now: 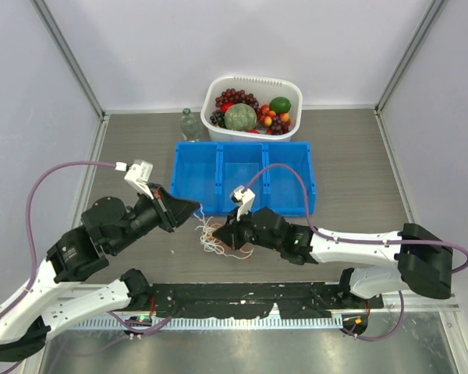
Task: Untangle the cables
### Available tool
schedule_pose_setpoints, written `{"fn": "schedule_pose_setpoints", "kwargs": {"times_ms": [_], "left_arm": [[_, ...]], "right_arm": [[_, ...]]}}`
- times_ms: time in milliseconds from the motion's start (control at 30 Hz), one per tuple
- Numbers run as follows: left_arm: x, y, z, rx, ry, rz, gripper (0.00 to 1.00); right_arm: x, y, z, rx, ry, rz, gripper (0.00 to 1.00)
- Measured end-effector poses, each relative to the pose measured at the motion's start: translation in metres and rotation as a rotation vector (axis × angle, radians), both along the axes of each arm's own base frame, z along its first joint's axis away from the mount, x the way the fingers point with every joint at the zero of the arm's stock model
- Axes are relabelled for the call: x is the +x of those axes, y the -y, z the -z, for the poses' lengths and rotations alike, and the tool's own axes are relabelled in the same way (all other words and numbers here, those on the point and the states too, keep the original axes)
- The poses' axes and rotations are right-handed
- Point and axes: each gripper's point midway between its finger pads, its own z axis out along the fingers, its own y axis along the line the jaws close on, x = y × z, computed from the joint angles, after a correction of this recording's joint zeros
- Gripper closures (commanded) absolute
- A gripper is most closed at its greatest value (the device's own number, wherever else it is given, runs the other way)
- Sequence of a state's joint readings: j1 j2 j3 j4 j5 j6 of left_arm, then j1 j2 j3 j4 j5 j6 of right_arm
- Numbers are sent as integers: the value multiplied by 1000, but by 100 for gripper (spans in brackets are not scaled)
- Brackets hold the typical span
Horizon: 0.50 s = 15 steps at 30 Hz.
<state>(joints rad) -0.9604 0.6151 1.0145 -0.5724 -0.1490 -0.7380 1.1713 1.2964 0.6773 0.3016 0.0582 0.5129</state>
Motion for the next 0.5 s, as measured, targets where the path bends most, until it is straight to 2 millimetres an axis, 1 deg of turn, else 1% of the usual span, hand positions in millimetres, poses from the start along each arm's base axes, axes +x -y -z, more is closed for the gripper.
{"fn": "schedule_pose_setpoints", "kwargs": {"times_ms": [67, 133, 200, 267, 367, 400, 500], "left_arm": [[2, -5, -11, -1, 20, -19, 100], [4, -12, -26, -11, 46, -50, 100], [6, -21, -41, -19, 78, -81, 100], [6, -31, -57, -39, 110, -112, 100], [5, -50, -84, -77, 167, -163, 100], [4, -55, -90, -85, 182, -175, 100], [2, -73, -109, -117, 226, -220, 100]], "right_arm": [[2, 3, 5, 4, -10, 28, 99], [6, 10, 15, -6, -27, 71, 99], [10, 21, 30, -28, -50, 135, 99], [14, 36, 50, -73, -78, 206, 99], [20, 67, 86, -157, -130, 334, 99], [21, 75, 94, -175, -140, 364, 99], [20, 112, 127, -261, -178, 462, 99]]}}
